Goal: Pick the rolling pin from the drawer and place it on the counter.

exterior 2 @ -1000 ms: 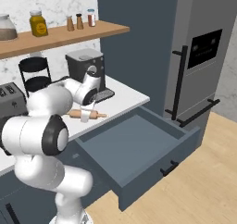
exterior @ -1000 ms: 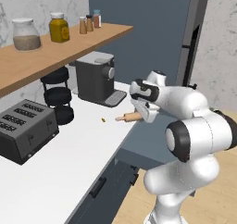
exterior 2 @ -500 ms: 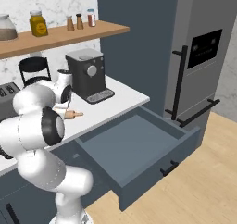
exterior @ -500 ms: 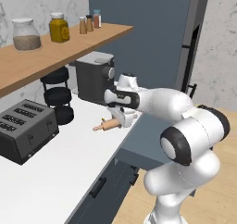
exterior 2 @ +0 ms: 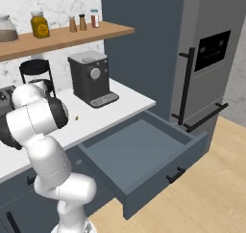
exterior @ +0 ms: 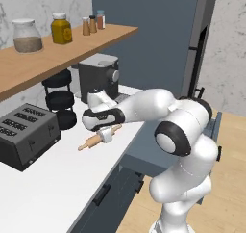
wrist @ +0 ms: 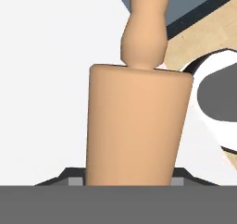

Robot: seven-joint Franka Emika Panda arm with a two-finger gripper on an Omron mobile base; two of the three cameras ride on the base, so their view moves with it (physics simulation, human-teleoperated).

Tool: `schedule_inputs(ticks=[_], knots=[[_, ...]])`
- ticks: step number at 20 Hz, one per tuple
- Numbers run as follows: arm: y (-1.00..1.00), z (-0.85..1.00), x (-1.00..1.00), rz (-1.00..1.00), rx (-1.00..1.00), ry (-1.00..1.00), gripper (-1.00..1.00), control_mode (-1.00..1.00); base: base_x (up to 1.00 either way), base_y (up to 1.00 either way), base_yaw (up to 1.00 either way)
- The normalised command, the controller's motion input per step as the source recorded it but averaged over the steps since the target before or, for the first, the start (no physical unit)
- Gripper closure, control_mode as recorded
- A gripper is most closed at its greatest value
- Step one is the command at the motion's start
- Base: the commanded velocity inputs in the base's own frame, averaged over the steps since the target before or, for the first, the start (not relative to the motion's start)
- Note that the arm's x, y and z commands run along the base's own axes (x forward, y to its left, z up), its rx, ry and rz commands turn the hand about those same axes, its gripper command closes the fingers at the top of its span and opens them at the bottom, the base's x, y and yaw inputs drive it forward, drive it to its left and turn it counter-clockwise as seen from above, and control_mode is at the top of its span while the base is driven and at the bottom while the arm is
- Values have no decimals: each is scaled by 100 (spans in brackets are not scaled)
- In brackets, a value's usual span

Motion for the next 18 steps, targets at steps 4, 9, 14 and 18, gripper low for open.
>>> schedule_inputs(ticks=[4, 9, 14, 18], knots=[[33, -69, 29, 0, -14, 0, 100, -100, 0, 0, 0], [15, -65, 18, 0, -10, 0, 100, -100, 0, 0, 0], [1, -36, 4, 0, -3, -1, -100, -100, 0, 0, 0], [-29, 19, -21, 0, 6, -17, -100, -100, 0, 0, 0]])
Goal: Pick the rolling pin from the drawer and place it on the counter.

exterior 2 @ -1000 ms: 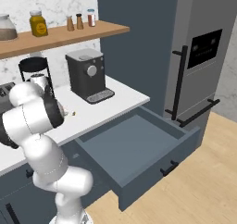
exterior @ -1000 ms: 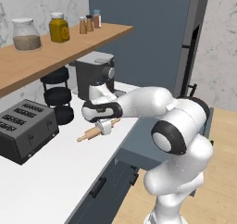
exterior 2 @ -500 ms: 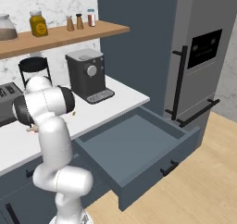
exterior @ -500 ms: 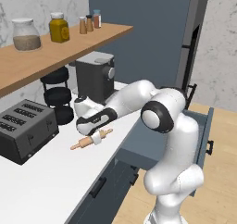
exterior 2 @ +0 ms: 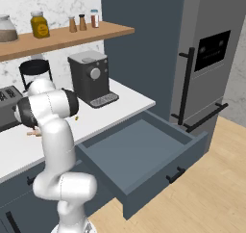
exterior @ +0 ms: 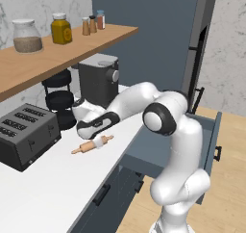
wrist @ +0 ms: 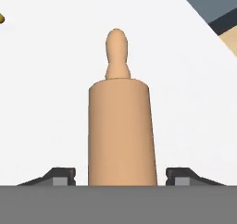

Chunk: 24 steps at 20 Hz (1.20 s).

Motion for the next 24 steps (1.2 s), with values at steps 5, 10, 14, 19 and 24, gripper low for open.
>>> schedule_inputs(ticks=[5, 10, 14, 19, 24], knots=[[-37, 45, -19, 0, 9, -23, -100, -100, 0, 0, 0], [-88, 76, -32, 0, 14, -6, -100, -100, 0, 0, 0], [-100, 99, -29, 0, 7, -2, -100, -100, 0, 0, 0], [-100, 69, -16, -1, 10, 0, -100, -100, 0, 0, 0], [-100, 13, -23, -5, 9, 6, -100, -100, 0, 0, 0]])
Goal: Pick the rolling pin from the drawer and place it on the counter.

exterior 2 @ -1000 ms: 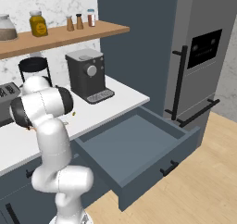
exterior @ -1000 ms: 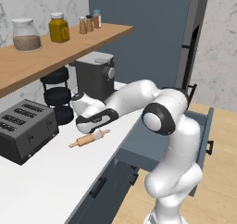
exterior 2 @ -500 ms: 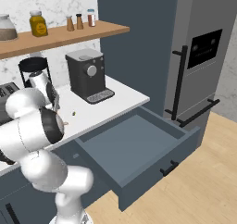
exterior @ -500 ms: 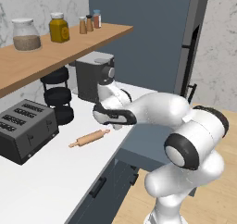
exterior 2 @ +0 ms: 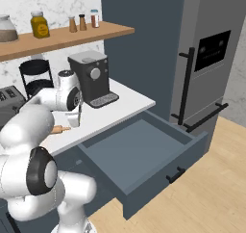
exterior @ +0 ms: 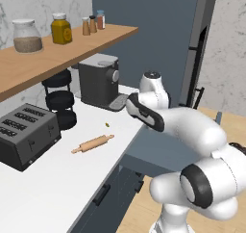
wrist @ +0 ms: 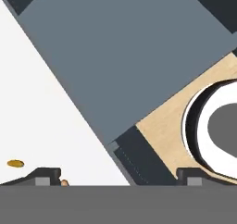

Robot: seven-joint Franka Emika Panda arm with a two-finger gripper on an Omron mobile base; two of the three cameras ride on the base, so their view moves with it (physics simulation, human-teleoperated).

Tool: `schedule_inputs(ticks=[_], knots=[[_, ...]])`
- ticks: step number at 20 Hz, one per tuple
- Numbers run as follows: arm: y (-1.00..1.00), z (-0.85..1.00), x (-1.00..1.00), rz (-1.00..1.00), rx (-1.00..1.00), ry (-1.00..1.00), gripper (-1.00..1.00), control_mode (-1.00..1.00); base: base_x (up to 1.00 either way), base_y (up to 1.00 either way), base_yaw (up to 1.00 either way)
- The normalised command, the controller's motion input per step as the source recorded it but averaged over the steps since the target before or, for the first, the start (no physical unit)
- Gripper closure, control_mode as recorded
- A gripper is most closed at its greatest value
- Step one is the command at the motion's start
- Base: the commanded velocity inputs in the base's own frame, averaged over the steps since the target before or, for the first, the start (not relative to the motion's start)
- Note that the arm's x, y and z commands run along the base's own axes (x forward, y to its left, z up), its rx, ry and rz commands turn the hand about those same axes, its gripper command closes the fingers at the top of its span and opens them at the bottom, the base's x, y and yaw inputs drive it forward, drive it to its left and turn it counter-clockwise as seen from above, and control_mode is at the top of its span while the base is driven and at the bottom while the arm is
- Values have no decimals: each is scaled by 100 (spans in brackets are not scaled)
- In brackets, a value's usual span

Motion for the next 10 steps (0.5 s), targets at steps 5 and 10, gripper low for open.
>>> schedule_inputs(ticks=[5, 10], knots=[[-100, -34, -12, -4, 8, 0, -100, -100, 0, 0, 0], [-100, -77, 37, 0, 1, 0, -100, -100, 0, 0, 0]])
